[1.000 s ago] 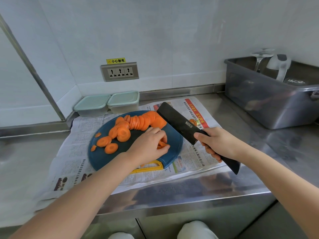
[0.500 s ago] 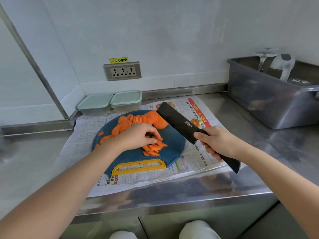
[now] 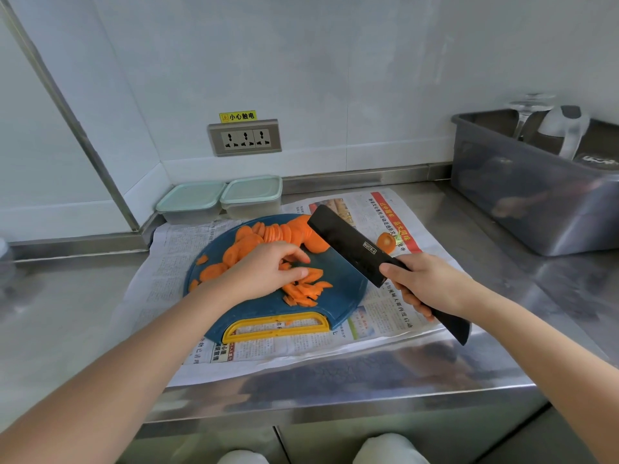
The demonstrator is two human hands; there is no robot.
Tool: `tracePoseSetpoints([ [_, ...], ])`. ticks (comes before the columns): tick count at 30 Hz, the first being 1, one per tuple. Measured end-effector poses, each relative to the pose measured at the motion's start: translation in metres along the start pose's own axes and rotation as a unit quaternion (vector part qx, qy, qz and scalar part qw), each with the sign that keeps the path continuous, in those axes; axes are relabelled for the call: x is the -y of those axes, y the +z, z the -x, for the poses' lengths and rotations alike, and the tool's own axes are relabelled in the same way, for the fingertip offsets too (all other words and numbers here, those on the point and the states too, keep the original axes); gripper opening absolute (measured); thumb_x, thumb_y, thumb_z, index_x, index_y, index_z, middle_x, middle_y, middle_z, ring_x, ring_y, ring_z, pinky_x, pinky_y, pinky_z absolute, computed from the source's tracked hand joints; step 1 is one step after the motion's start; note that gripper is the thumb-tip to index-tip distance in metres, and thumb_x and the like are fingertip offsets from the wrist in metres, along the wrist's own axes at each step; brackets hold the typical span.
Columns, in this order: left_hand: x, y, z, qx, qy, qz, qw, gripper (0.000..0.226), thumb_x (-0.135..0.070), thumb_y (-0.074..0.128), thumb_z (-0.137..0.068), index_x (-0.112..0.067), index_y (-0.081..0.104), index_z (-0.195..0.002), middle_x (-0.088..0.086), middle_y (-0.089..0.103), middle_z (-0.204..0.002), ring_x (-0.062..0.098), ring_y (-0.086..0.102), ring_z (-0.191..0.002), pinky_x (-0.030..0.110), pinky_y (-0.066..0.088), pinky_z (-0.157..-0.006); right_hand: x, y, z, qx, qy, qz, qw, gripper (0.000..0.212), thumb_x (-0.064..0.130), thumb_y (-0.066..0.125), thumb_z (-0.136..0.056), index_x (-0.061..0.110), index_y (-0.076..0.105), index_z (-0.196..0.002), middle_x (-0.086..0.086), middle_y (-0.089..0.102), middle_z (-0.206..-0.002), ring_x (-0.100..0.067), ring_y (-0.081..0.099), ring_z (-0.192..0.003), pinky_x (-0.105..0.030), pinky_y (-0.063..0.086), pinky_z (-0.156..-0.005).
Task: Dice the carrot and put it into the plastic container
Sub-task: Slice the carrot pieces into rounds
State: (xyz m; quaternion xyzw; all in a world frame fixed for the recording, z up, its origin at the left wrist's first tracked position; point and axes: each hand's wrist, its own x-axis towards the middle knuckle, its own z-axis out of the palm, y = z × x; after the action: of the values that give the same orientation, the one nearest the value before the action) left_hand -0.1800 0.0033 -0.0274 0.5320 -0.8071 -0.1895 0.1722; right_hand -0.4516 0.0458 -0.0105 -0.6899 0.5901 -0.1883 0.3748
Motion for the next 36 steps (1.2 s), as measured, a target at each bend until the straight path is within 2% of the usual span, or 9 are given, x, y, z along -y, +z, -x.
tracePoseSetpoints([
  [3,0.006,-0.009,-0.001,-0.047,-0.024,-0.011,0.999,0.022,-0.021,0.065,-0.089,-0.025,0.065,-0.11,-0.014,0.059,-0.103,0.003,0.057,-0.1,0.026,0.048,-0.09,0.0,0.003,-0.001,0.006,0.005,0.006,1.0,0.026,0.035,0.044,-0.1,0.016,0.053,-0.085,-0.003,0.05,-0.055,-0.013,0.045,-0.041,-0.023,0.045,-0.044],
  [5,0.01,-0.018,-0.004,-0.022,-0.037,-0.046,0.998,0.025,-0.021,0.07,-0.085,-0.026,0.066,-0.11,-0.014,0.058,-0.102,0.004,0.057,-0.098,0.022,0.046,-0.083,0.0,0.004,-0.002,0.007,0.006,0.009,1.0,0.028,0.036,0.044,-0.1,0.013,0.054,-0.087,-0.003,0.05,-0.056,-0.014,0.045,-0.041,-0.022,0.044,-0.044],
  [8,0.011,-0.024,-0.009,0.056,-0.047,-0.079,0.994,0.031,-0.026,0.073,-0.083,-0.023,0.066,-0.113,-0.013,0.064,-0.1,0.0,0.058,-0.087,0.008,0.04,-0.068,0.0,0.005,-0.003,0.002,0.008,0.006,1.0,0.029,0.036,0.044,-0.1,0.012,0.053,-0.085,-0.003,0.05,-0.055,-0.014,0.045,-0.041,-0.021,0.044,-0.044],
  [12,0.009,-0.02,-0.012,0.05,-0.044,-0.088,0.994,0.021,-0.027,0.069,-0.086,-0.018,0.07,-0.105,-0.02,0.058,-0.077,-0.006,0.052,-0.065,0.003,0.036,-0.054,-0.001,0.005,-0.002,0.0,0.011,0.002,1.0,0.029,0.035,0.044,-0.1,0.012,0.053,-0.085,-0.003,0.05,-0.056,-0.013,0.044,-0.04,-0.022,0.044,-0.044],
  [21,0.016,-0.012,-0.017,-0.004,-0.063,-0.103,0.993,0.01,-0.025,0.066,-0.088,-0.017,0.071,-0.092,-0.009,0.065,-0.083,-0.002,0.056,-0.072,0.01,0.038,-0.063,-0.002,0.006,-0.001,0.005,0.012,-0.001,1.0,0.031,0.035,0.045,-0.1,0.009,0.055,-0.086,-0.003,0.05,-0.055,-0.013,0.044,-0.041,-0.023,0.045,-0.046],
  [23,0.015,-0.01,-0.021,-0.017,-0.063,-0.11,0.992,0.011,-0.027,0.066,-0.088,-0.018,0.071,-0.091,-0.008,0.066,-0.085,0.003,0.059,-0.078,0.018,0.045,-0.075,-0.003,0.006,-0.001,0.004,0.014,-0.003,1.0,0.03,0.035,0.045,-0.099,0.01,0.055,-0.086,-0.003,0.05,-0.055,-0.014,0.045,-0.041,-0.023,0.045,-0.045],
  [25,0.011,-0.006,-0.025,-0.029,-0.057,-0.108,0.992,0.012,-0.029,0.067,-0.088,-0.018,0.071,-0.091,-0.007,0.066,-0.086,0.006,0.06,-0.08,0.024,0.045,-0.085,-0.003,0.007,0.0,0.005,0.015,0.0,1.0,0.03,0.035,0.045,-0.099,0.011,0.055,-0.085,-0.002,0.05,-0.055,-0.013,0.045,-0.041,-0.023,0.045,-0.045],
  [30,-0.005,0.004,-0.031,-0.016,-0.018,-0.061,0.998,0.01,-0.025,0.066,-0.089,-0.021,0.069,-0.097,-0.008,0.066,-0.09,0.004,0.062,-0.083,0.009,0.042,-0.066,-0.002,0.005,0.002,0.01,0.015,-0.01,1.0,0.029,0.035,0.044,-0.1,0.014,0.053,-0.083,-0.003,0.049,-0.056,-0.015,0.044,-0.043,-0.024,0.044,-0.045],
  [36,-0.006,0.001,-0.031,0.032,0.009,-0.059,0.998,0.02,-0.025,0.061,-0.092,-0.022,0.071,-0.109,-0.009,0.069,-0.109,0.001,0.059,-0.095,0.016,0.042,-0.083,-0.003,0.003,0.003,0.01,0.02,-0.008,1.0,0.028,0.035,0.044,-0.1,0.016,0.053,-0.082,-0.004,0.049,-0.057,-0.016,0.044,-0.045,-0.022,0.044,-0.045],
])
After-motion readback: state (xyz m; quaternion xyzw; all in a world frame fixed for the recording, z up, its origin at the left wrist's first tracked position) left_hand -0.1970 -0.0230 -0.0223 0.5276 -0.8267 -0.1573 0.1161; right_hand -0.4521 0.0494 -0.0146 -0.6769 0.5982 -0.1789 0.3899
